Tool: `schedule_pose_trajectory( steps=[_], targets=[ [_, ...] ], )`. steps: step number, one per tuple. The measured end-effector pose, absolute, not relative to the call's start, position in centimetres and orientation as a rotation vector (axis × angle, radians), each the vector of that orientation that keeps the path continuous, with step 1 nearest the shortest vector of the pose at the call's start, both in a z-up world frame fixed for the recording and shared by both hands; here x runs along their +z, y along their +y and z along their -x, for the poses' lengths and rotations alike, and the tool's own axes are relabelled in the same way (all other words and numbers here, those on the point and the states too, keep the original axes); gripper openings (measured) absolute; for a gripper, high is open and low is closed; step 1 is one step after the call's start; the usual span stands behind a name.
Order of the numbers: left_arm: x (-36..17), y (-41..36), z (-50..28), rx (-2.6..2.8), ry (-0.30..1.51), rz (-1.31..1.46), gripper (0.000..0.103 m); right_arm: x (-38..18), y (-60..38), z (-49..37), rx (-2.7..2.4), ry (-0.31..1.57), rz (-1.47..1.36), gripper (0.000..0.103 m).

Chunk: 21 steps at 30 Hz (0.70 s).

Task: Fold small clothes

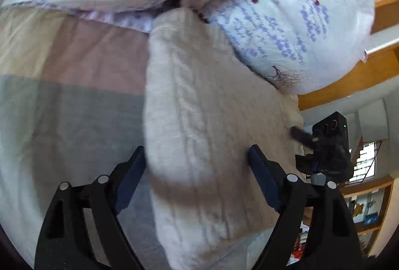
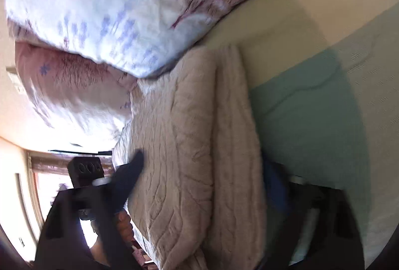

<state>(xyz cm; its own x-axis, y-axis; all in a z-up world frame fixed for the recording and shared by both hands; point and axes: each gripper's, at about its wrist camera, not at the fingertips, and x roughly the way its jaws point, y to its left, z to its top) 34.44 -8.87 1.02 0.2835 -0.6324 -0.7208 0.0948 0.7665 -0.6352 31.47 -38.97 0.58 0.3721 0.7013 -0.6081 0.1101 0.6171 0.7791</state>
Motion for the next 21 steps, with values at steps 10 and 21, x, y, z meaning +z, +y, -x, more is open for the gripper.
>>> schedule_pose_trajectory(
  steps=[10,21],
  targets=[
    [7.0,-2.4,-28.7,-0.574,0.999,0.497,0.041,4.3,-31.3,-26.5,0.627,1.024,-0.862,0.039],
    [8.2,6.2,-18.0,-0.136,0.903,0.203,0.087,4.9,-28.5,-25.7,0.410,0.978,-0.741,0.056]
  ],
)
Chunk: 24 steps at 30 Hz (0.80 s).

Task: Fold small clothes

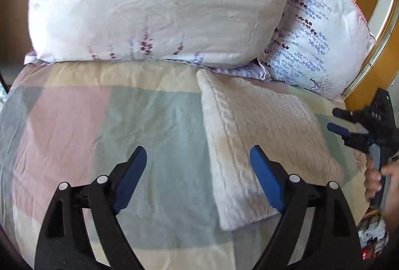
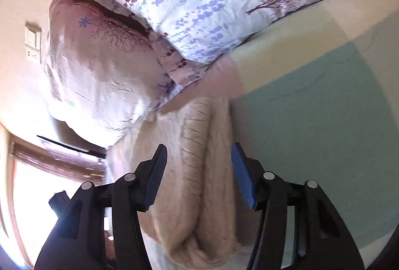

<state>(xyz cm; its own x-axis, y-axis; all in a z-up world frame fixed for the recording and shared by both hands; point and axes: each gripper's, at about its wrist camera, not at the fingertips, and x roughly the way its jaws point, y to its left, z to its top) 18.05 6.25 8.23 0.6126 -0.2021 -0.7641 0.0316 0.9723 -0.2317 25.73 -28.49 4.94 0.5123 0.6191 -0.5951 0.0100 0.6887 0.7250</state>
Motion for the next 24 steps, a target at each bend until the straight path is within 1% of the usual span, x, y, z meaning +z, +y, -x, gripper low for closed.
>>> schedule_pose_trajectory(
  steps=[2,3,4,5,6,9,12,13,15,16,17,18,19,20,22,24],
  targets=[
    [8.3,6.2,-17.3,-0.109,0.911,0.202,0.094,4.4,-26.5,-26.9,0.442,1.021,-0.718,0.056],
    [8.2,6.0,-16.6,-0.087,0.904,0.191,0.100,4.1,-25.7,-27.6,0.447,1.046,-0.688,0.056],
    [8.3,6.0,-16.2,-0.075,0.893,0.183,0.101,3.4,-24.5,-28.3,0.450,1.080,-0.648,0.035],
    [8.2,5.7,-15.8,-0.072,0.886,0.179,0.101,3.1,-24.5,-28.3,0.431,1.099,-0.609,0.012],
    [8.2,4.9,-15.6,-0.066,0.886,0.179,0.101,2.8,-24.1,-28.6,0.391,1.095,-0.577,0.012],
    [7.8,4.6,-14.5,-0.038,0.892,0.191,0.101,2.6,-26.3,-28.9,0.269,1.025,-0.683,0.010],
    [7.2,4.8,-12.8,-0.034,0.896,0.207,0.101,1.4,-28.9,-29.2,0.145,1.054,-0.692,0.010],
    [7.0,4.8,-12.4,-0.034,0.903,0.203,0.101,1.2,-28.4,-29.5,0.146,1.085,-0.658,0.012],
    [6.6,4.9,-11.6,-0.030,0.921,0.178,0.101,2.5,-28.0,-29.0,0.149,1.061,-0.627,0.022],
    [6.4,4.9,-11.3,-0.028,0.930,0.163,0.101,3.7,-28.1,-28.0,0.154,1.019,-0.626,0.038],
    [6.2,4.8,-11.0,-0.027,0.934,0.149,0.101,4.7,-28.1,-27.1,0.157,0.982,-0.627,0.065],
    [6.1,4.8,-10.6,-0.026,0.936,0.137,0.101,5.7,-28.3,-25.6,0.180,0.924,-0.636,0.073],
    [5.9,4.7,-10.3,-0.029,0.940,0.127,0.101,6.9,-28.3,-23.3,0.232,0.852,-0.642,0.076],
    [5.7,4.6,-10.1,-0.037,0.946,0.123,0.101,7.5,-27.9,-22.1,0.289,0.825,-0.643,0.076],
    [5.3,4.3,-9.8,-0.057,0.957,0.129,0.101,7.5,-27.5,-19.6,0.369,0.814,-0.644,0.076],
    [5.0,3.9,-9.7,-0.071,0.964,0.133,0.101,6.1,-26.4,-17.7,0.460,0.843,-0.648,0.076]
  ],
)
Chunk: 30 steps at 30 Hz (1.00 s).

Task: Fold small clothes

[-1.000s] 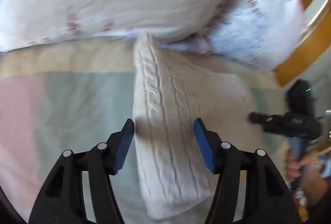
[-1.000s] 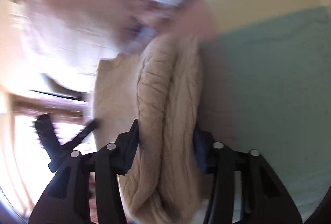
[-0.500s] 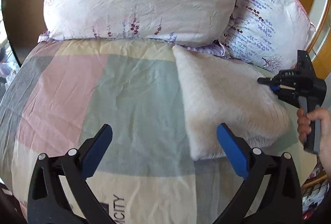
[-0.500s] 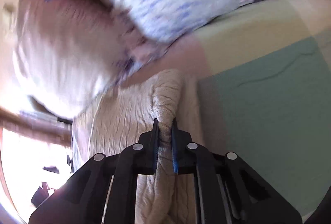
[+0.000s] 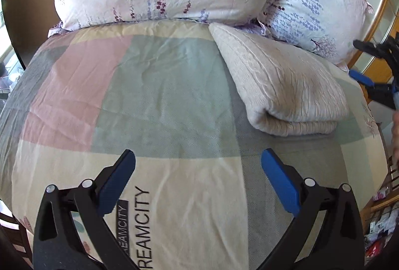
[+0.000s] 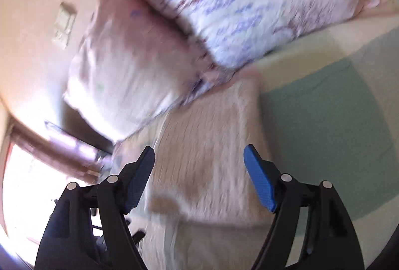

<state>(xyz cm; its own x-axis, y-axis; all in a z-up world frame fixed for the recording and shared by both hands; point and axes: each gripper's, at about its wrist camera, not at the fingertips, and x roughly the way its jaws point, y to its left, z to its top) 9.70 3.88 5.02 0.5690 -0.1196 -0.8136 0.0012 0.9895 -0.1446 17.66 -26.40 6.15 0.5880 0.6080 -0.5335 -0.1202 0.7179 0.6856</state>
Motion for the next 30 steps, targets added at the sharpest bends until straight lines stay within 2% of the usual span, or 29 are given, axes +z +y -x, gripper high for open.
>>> schedule_pose_trajectory(
  steps=[1,3,4,7,9,10,11,14,20,24,28,30],
  targets=[
    [4.9,3.5,-9.7,-0.083,0.964,0.133,0.101,5.5,-25.8,-18.3,0.476,0.868,-0.651,0.076],
    [4.8,2.7,-9.8,-0.112,0.970,0.133,0.101,1.4,-24.6,-19.2,0.405,1.032,-0.611,0.076],
    [4.6,2.4,-9.9,-0.122,0.974,0.135,0.101,-0.5,-24.2,-20.0,0.389,1.078,-0.604,0.070],
    [4.4,1.6,-10.2,-0.121,0.973,0.137,0.101,0.4,-24.6,-19.1,0.356,1.017,-0.610,0.069],
    [4.1,1.0,-10.3,-0.103,0.967,0.135,0.101,2.0,-24.3,-17.0,0.328,0.945,-0.541,0.077],
    [4.0,0.7,-10.4,-0.095,0.961,0.132,0.101,2.8,-23.9,-15.3,0.288,0.890,-0.454,0.090],
    [3.8,0.5,-10.5,-0.092,0.957,0.128,0.101,2.9,-23.5,-14.3,0.260,0.858,-0.400,0.093],
    [3.0,-0.7,-10.8,-0.087,0.955,0.088,0.101,1.5,-22.7,-11.7,0.160,0.841,-0.241,0.093],
    [1.4,-2.9,-11.1,-0.097,0.955,-0.034,0.101,-3.0,-22.3,-10.3,0.095,0.889,-0.145,0.093],
    [0.7,-3.0,-10.9,-0.089,0.936,-0.049,0.101,-2.4,-21.7,-8.4,0.113,0.874,-0.069,0.094],
    [0.6,-3.2,-10.6,-0.094,0.925,-0.075,0.101,-2.4,-21.1,-8.2,0.114,0.870,-0.035,0.102],
    [0.5,-3.1,-10.6,-0.093,0.923,-0.072,0.101,-2.6,-20.3,-7.5,0.096,0.866,0.023,0.102]
  ],
)
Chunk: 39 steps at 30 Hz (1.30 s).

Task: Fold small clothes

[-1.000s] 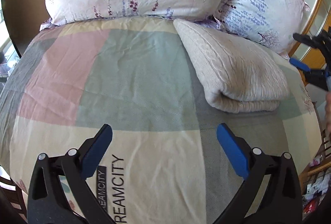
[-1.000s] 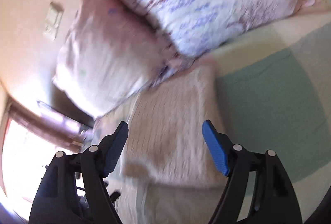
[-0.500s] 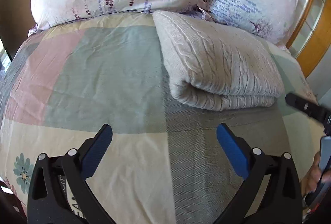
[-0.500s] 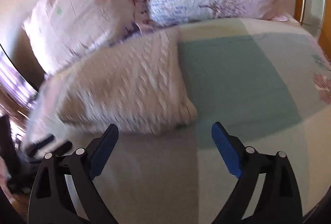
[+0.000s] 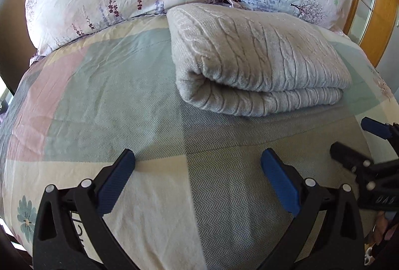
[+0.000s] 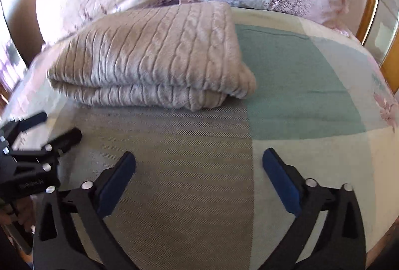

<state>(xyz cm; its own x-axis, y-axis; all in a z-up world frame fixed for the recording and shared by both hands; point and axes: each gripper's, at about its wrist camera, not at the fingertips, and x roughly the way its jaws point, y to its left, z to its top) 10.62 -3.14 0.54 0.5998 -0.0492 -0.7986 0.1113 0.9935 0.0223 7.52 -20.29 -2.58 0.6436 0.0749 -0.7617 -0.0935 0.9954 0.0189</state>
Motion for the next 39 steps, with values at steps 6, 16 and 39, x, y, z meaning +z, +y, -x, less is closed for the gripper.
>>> schedule_pose_trajectory(
  steps=[6,16,39],
  targets=[
    [0.50,-3.27,-10.59,-0.079,0.917,-0.073,0.101,-2.88,-20.04,-6.71,0.083,0.826,0.017,0.102],
    [0.51,-3.26,-10.55,-0.079,0.916,-0.073,0.101,-2.80,-20.07,-6.87,0.082,0.825,0.018,0.102],
    [0.53,-3.25,-10.57,-0.078,0.916,-0.073,0.101,-2.79,-20.07,-6.81,0.081,0.824,0.017,0.102]
  ],
)
